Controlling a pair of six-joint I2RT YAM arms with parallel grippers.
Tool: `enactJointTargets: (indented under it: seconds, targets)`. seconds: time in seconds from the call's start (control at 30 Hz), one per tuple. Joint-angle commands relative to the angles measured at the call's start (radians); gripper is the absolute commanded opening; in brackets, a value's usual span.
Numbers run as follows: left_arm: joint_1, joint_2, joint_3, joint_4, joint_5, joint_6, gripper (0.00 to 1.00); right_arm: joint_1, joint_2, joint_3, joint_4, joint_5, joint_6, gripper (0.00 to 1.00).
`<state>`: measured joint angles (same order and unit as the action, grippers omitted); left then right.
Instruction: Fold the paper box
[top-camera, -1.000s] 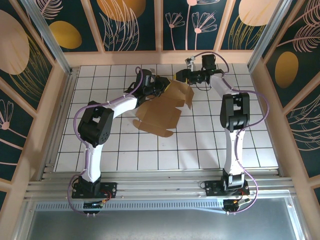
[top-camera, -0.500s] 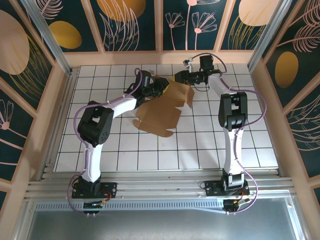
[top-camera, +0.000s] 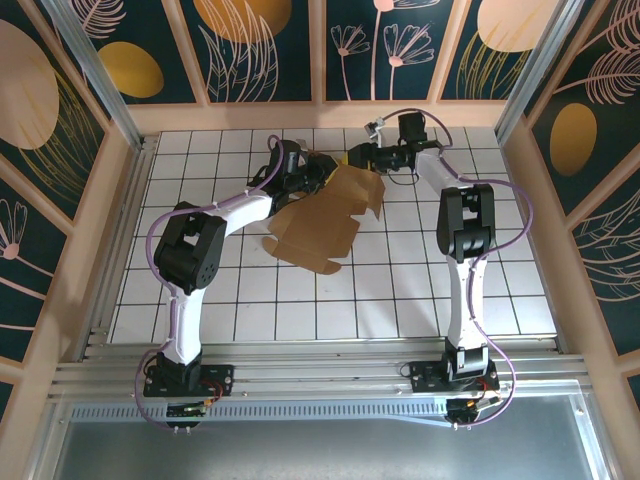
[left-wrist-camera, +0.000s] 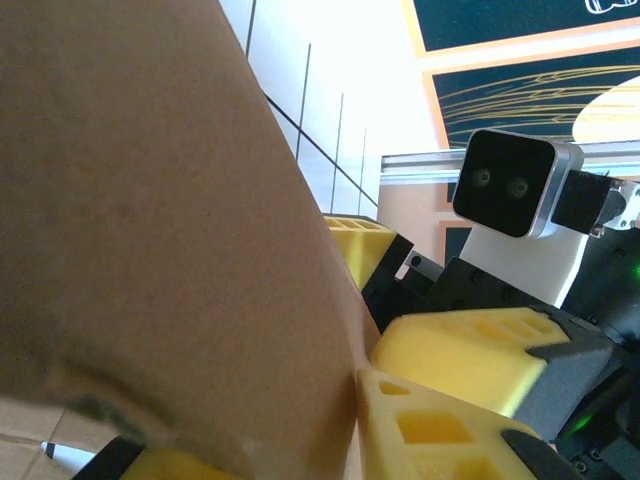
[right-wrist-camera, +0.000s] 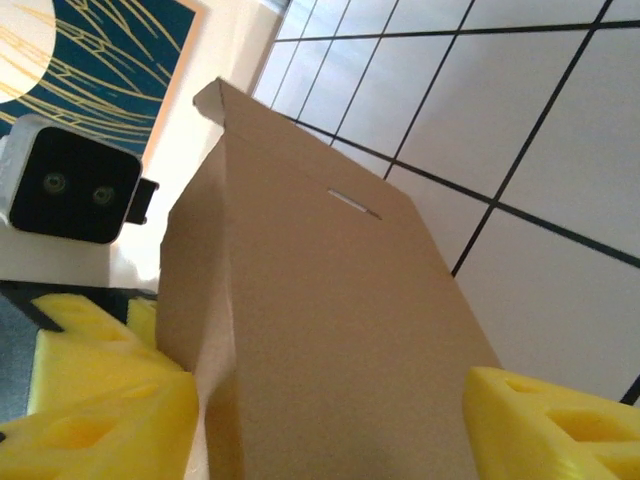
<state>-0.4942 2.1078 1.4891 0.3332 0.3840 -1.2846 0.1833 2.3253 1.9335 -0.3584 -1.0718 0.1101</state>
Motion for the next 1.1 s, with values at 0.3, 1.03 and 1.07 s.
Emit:
enactJointTargets:
  seconds: [0.3,1.03,1.07]
  targets:
    - [0.014,-0.033,0.0,-0.01,-0.017,-0.008,0.23,0.013,-0.005,-0.033,-0.031,-0.003,-0.024,0.67]
    - [0.185,-0.247,0.048,-0.409,-0.237,0.843,0.32,0.028,-0.032,-0.014,-0.045,0.053,-0.008,0.6]
    - [0.203,-0.226,0.055,-0.393,-0.144,0.85,0.33,0.029,-0.03,-0.014,-0.045,0.053,-0.009,0.6]
